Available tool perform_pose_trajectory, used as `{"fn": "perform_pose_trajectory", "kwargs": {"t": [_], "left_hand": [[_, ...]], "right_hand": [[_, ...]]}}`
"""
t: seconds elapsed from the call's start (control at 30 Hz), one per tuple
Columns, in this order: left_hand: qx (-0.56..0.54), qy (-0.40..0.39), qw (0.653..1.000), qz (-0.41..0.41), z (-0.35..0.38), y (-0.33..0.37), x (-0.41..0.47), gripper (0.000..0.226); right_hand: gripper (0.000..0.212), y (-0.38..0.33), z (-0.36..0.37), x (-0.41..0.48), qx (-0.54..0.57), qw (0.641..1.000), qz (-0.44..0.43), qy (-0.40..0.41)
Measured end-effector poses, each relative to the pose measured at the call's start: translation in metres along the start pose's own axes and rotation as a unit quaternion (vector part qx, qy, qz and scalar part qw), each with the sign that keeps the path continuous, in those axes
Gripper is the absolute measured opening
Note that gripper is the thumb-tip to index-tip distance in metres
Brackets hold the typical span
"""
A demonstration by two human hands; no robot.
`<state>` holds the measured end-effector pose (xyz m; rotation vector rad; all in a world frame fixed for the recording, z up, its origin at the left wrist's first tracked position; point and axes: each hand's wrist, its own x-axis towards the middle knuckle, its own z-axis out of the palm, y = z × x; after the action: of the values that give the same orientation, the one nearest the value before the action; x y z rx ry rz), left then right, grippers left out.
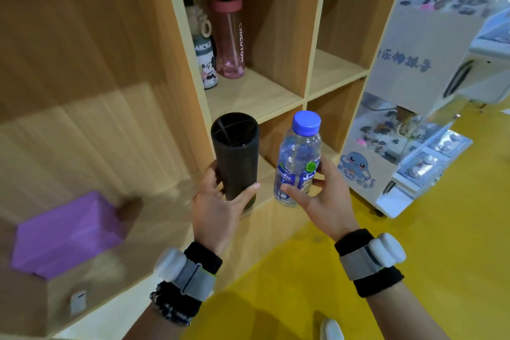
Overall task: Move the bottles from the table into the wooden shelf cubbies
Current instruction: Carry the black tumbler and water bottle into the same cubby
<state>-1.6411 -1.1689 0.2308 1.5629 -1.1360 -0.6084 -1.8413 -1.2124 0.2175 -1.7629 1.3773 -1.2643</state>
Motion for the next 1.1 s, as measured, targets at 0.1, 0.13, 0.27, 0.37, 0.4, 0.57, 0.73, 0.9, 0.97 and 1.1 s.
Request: {"fn": "perform_pose_trajectory", "kwargs": {"t": [0.1,0.13,0.27,0.37,0.4,0.57,0.73,0.9,0.97,1.1], "left_hand": [[-0.003,0.039,0.999,-0.011,0.036,0.014,0.025,0.066],[0.002,0.049,0.999,-0.016,0.045,0.021,0.03,0.063],[0.014,0.104,0.994,-0.02,0.09,0.052,0.054,0.069],[0.018,0.158,0.987,-0.026,0.115,0.067,0.074,0.068],[0.019,0.16,0.987,-0.027,0.116,0.07,0.077,0.067],[0.045,0.213,0.976,-0.014,0.127,0.088,0.104,0.073],[0.089,0.24,0.967,-0.002,0.123,0.096,0.138,0.073],[0.115,0.226,0.967,0.007,0.118,0.097,0.169,0.07],[0.128,0.227,0.965,0.003,0.116,0.094,0.182,0.07],[0.137,0.234,0.962,-0.025,0.119,0.086,0.196,0.072]], "right_hand": [[0.065,0.018,-0.013,0.045,0.014,0.999,-0.029,-0.025],[0.064,0.019,-0.017,0.058,0.029,0.998,-0.03,-0.036],[0.066,0.029,-0.041,0.117,0.055,0.994,-0.065,-0.075],[0.063,0.034,-0.051,0.158,0.07,0.988,-0.09,-0.104],[0.062,0.033,-0.051,0.162,0.075,0.988,-0.092,-0.103],[0.064,0.031,-0.048,0.207,0.101,0.981,-0.104,-0.127],[0.063,0.022,-0.031,0.247,0.102,0.979,-0.111,-0.137],[0.064,0.018,-0.002,0.277,0.06,0.982,-0.129,-0.124],[0.065,0.018,0.009,0.289,0.05,0.982,-0.131,-0.129],[0.062,0.023,0.024,0.301,0.038,0.981,-0.131,-0.137]]}}
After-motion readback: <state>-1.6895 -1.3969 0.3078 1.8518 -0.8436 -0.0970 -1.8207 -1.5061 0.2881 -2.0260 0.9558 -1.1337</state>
